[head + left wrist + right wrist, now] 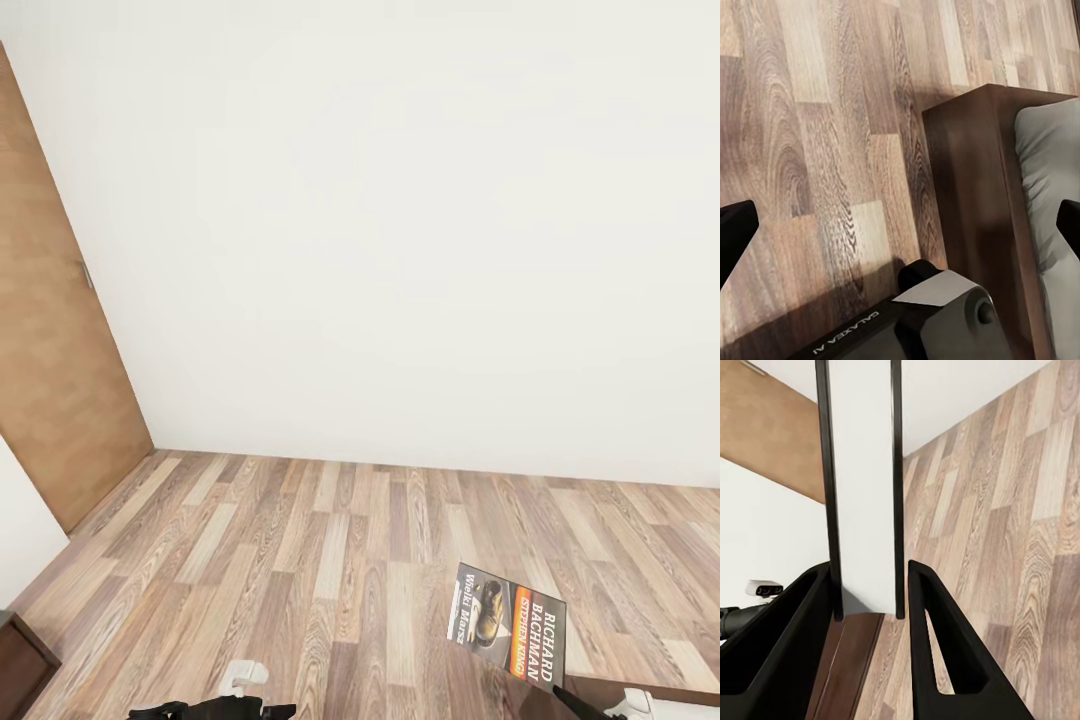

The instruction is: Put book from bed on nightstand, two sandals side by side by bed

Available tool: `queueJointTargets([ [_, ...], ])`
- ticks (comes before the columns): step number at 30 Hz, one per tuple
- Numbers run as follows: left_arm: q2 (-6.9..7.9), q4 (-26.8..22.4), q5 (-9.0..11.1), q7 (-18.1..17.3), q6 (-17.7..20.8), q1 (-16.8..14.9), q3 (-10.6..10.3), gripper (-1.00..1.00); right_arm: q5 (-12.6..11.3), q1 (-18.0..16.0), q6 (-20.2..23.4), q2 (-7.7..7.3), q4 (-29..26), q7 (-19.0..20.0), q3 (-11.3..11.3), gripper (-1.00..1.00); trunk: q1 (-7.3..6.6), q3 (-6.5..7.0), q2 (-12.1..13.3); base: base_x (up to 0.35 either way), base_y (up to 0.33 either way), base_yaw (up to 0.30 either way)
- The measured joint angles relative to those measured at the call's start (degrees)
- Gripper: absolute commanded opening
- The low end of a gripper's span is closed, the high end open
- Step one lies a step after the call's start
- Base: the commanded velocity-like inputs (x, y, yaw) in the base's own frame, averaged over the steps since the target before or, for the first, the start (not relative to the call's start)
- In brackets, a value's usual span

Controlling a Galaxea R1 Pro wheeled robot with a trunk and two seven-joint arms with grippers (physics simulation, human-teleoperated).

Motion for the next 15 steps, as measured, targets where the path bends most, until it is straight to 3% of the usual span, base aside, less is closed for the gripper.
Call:
queueJointTargets([
  [15, 0.00, 0.00, 0.00, 0.00, 0.00, 0.00, 0.00, 1.00, 0.00, 0.00, 0.00, 0.00, 0.00, 0.02, -0.03, -1.00, 0.00, 1.28, 0.00, 0.000, 0.000, 0.000],
])
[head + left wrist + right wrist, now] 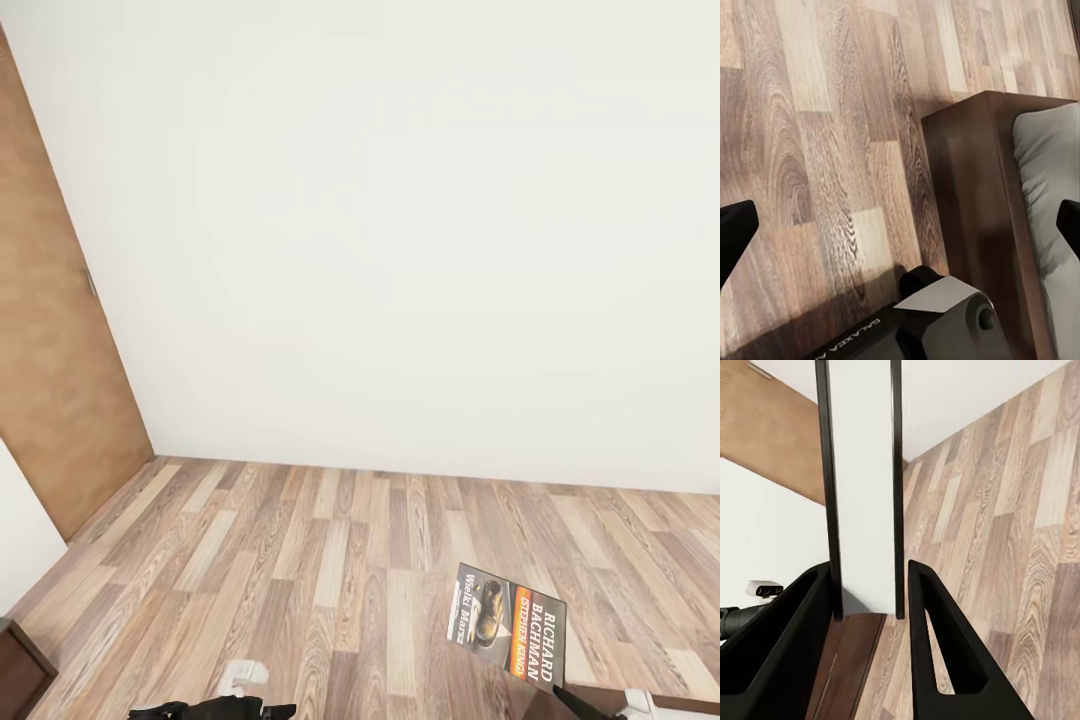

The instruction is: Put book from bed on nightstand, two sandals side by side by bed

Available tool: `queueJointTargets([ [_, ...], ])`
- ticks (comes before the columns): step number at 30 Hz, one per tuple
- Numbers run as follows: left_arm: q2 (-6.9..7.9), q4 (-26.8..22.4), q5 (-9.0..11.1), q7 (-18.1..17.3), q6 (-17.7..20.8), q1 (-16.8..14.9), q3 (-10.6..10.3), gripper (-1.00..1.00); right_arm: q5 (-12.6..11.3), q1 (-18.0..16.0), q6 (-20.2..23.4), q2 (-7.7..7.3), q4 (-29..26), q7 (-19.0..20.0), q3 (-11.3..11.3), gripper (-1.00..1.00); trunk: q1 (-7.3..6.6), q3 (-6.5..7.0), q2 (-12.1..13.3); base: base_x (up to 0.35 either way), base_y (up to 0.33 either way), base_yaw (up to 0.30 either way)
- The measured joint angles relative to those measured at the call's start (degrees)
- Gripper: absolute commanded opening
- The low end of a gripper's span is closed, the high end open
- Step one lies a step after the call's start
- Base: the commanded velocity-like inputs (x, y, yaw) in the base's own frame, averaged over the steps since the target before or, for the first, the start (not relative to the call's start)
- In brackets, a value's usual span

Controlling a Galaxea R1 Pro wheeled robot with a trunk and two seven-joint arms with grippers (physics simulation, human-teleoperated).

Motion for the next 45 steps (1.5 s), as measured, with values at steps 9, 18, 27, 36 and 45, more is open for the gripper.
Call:
queueJointTargets([
  [9, 0.00, 0.00, 0.00, 0.00, 0.00, 0.00, 0.00, 1.00, 0.00, 0.00, 0.00, 0.00, 0.00, 0.01, 0.05, -1.00, 0.00, 0.83, 0.00, 0.000, 0.000, 0.000],
  [18, 0.00, 0.00, 0.00, 0.00, 0.00, 0.00, -0.01, 1.00, 0.00, 0.00, 0.00, 0.00, 0.00, -0.01, 0.05, -1.00, 0.00, 1.49, 0.00, 0.000, 0.000, 0.000],
  [27, 0.00, 0.00, 0.00, 0.00, 0.00, 0.00, -0.01, 1.00, 0.01, 0.00, 0.00, 0.00, 0.00, -0.02, 0.04, -1.00, 0.00, 1.56, 0.00, 0.000, 0.000, 0.000],
  [36, 0.00, 0.00, 0.00, 0.00, 0.00, 0.00, 0.00, 1.00, 0.00, 0.00, 0.00, 0.00, 0.00, -0.01, 0.03, -1.00, 0.00, 2.21, 0.00, 0.000, 0.000, 0.000],
  [45, 0.00, 0.00, 0.00, 0.00, 0.00, 0.00, -0.01, 1.00, 0.01, 0.00, 0.00, 0.00, 0.00, -0.01, 0.03, -1.00, 0.00, 2.66, 0.01, 0.000, 0.000, 0.000],
])
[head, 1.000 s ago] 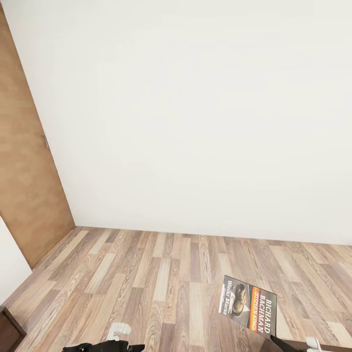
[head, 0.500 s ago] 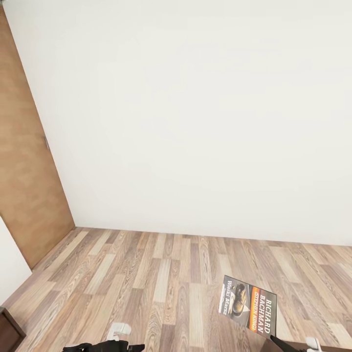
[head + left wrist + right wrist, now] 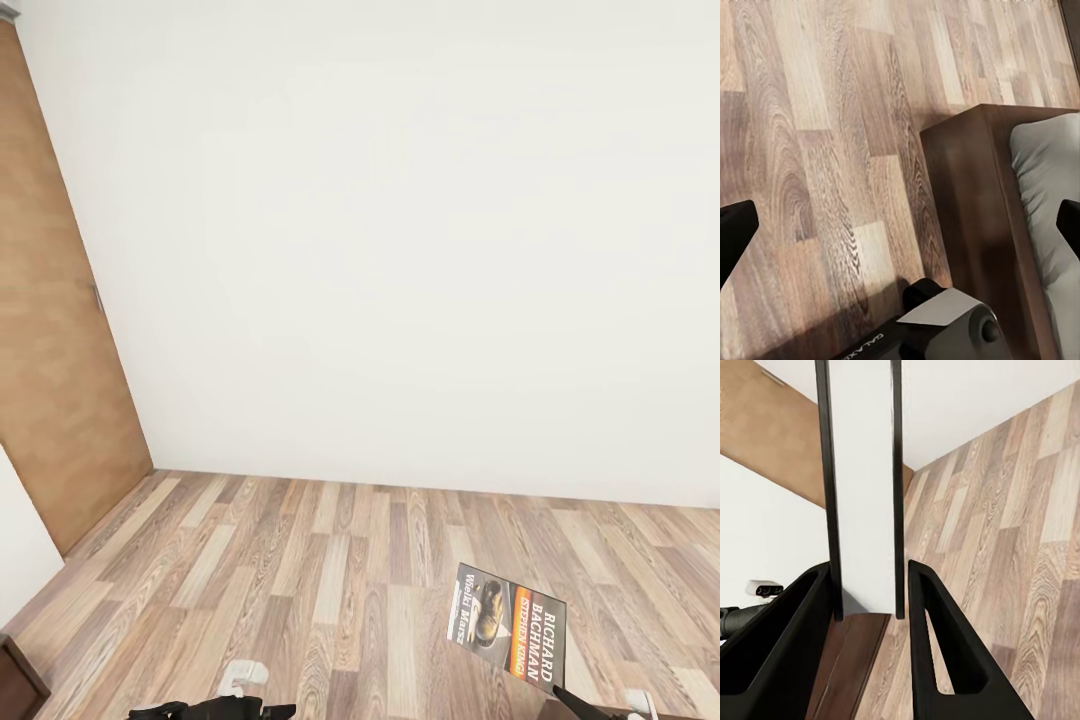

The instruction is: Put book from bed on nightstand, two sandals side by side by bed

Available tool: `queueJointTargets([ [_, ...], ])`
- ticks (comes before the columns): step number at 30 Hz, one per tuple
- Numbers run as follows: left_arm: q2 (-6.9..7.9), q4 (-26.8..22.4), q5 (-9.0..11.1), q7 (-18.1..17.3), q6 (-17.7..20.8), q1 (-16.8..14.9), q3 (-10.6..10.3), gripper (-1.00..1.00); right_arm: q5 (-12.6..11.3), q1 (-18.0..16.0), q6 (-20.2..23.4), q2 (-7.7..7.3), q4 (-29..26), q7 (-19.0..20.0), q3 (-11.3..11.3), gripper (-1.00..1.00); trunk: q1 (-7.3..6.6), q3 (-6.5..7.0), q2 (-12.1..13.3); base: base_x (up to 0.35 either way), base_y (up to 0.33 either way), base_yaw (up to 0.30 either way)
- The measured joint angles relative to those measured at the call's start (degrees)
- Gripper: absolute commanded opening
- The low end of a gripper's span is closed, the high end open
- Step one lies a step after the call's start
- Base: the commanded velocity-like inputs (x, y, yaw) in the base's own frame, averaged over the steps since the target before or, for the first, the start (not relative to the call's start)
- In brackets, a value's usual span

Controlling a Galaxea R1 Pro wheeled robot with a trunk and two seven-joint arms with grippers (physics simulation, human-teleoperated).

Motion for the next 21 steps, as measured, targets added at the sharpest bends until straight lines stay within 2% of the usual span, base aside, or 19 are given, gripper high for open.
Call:
queueJointTargets([
  [6, 0.00, 0.00, 0.00, 0.00, 0.00, 0.00, 0.01, 1.00, 0.02, 0.00, 0.02, 0.00, 0.01, -0.97, 0.01, -1.00, 0.00, 0.01, 0.00, 0.000, 0.000, 0.000],
  [9, 0.00, 0.00, 0.00, 0.00, 0.00, 0.00, 0.06, 1.00, 0.03, 0.01, 0.03, 0.00, -0.01, -5.41, -0.02, -1.00, 0.00, 0.01, 0.00, 0.000, 0.000, 0.000],
  [10, 0.00, -0.05, 0.00, 0.00, 0.00, 0.00, 0.10, 1.00, 0.07, 0.02, 0.04, 0.05, -0.03, -11.48, -0.02, -1.00, 0.00, 0.01, 0.00, 0.000, 0.000, 0.000],
  [15, 0.07, -0.08, 0.03, 0.00, 0.00, 0.00, 0.18, 1.00, 0.11, 0.02, 0.03, 1.30, -0.08, -21.30, 0.16, -1.00, -0.02, 0.01, -0.01, 0.141, 0.000, 0.000],
  [17, 0.08, -0.09, 0.06, 0.00, 0.01, 0.00, 0.23, 1.00, 0.07, 0.01, 0.02, 1.73, -0.09, -23.60, 0.10, -1.00, -0.02, 0.01, -0.01, 0.217, 0.000, 0.000],
  [21, 0.09, -0.09, 0.07, 0.00, 0.00, 0.00, 0.25, 1.00, 0.01, 0.01, 0.00, 1.96, -0.06, -24.91, -0.04, -1.00, 0.00, 0.02, 0.00, 0.074, 0.000, 0.000],
])
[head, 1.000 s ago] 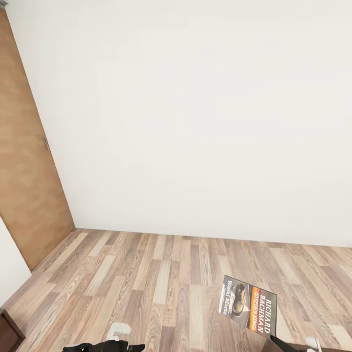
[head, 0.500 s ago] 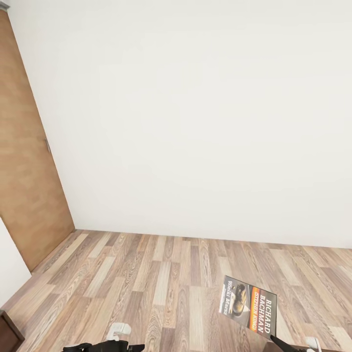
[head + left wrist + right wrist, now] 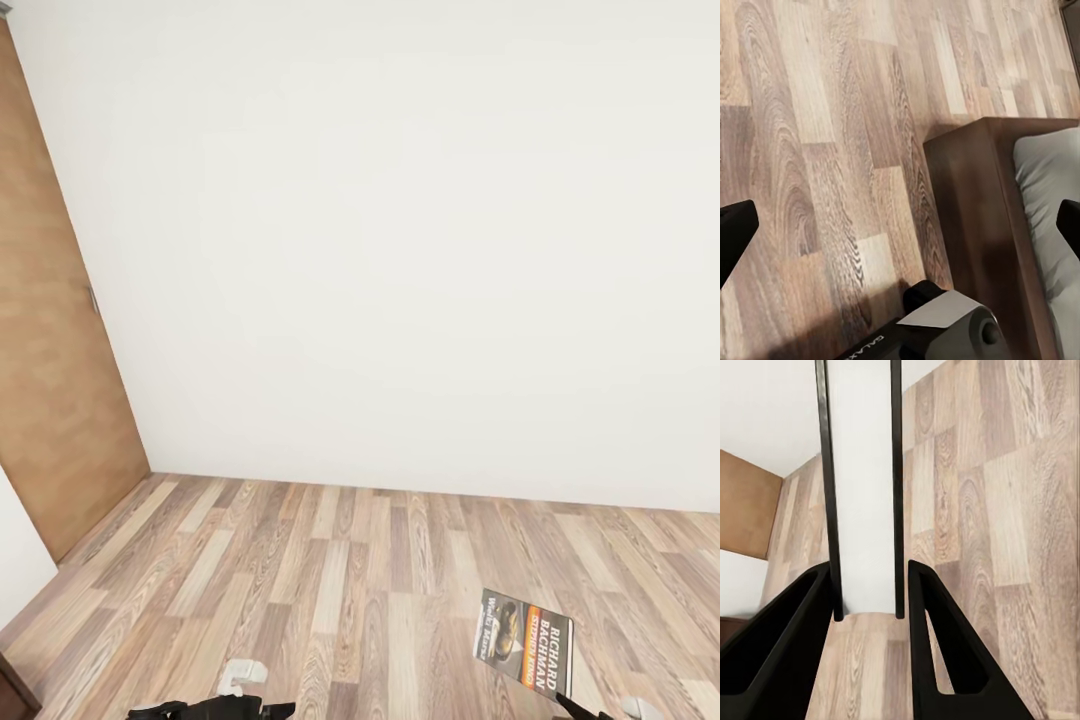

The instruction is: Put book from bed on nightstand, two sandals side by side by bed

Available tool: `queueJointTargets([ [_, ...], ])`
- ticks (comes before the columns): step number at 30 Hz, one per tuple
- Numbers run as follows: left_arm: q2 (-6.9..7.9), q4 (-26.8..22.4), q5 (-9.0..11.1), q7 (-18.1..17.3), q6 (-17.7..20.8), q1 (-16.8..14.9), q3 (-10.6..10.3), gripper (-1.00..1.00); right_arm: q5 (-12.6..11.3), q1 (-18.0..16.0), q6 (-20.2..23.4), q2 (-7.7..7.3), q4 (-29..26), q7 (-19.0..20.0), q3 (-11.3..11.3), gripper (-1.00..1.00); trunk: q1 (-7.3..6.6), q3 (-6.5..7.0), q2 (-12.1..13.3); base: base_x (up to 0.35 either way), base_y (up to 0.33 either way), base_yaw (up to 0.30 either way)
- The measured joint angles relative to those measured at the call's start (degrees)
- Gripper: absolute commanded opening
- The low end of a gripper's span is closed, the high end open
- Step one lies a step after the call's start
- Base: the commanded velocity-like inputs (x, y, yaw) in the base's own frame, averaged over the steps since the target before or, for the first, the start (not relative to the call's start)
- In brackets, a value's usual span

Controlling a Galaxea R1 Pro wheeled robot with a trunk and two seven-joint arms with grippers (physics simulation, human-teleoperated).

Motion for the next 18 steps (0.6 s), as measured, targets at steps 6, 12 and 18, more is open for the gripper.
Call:
queueJointTargets([
  [6, 0.12, 0.00, 0.01, 0.00, 0.00, 0.00, 0.01, 1.00, 0.01, 0.00, 0.00, 0.06, 0.00, -0.27, 0.05, -1.00, -0.01, 0.00, 0.00, 0.065, 0.000, 0.000],
  [12, 0.15, 0.00, 0.01, 0.00, 0.00, 0.00, 0.01, 1.00, 0.01, 0.00, 0.00, 0.06, 0.04, -0.31, 0.05, -1.00, -0.03, 0.00, 0.00, 0.283, 0.000, 0.000],
  [18, 0.15, 0.00, 0.01, 0.00, 0.00, 0.00, 0.00, 1.00, 0.03, 0.00, 0.00, 0.06, -0.02, -0.22, 0.09, -1.00, -0.03, 0.00, 0.00, 0.319, 0.000, 0.000],
])
